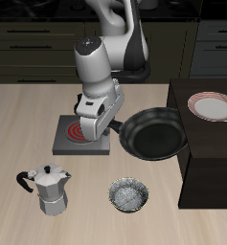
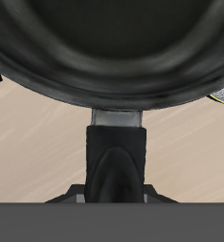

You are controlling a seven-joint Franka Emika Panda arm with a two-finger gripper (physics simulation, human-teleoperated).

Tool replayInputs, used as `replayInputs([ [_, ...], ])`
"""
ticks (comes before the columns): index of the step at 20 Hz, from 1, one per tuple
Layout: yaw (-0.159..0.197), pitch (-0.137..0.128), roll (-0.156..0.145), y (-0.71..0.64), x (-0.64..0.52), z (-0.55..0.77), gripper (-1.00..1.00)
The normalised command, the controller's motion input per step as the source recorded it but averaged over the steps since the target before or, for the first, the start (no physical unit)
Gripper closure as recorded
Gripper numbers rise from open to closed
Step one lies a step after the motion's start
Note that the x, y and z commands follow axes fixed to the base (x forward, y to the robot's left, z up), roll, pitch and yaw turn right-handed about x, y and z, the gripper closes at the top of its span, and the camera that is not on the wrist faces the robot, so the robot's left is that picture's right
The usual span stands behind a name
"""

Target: Place the frypan on the top layer of the shelf

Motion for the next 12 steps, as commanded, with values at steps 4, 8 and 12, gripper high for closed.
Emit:
replayInputs([
  [4, 0.028, 0.002, 0.033, 0.31, -0.01, -0.05, 1.0],
  [8, -0.003, 0.012, 0.043, 0.25, -0.01, 0.01, 1.0],
  [12, 0.011, -0.005, 0.044, 0.33, 0.0, 0.06, 1.0],
])
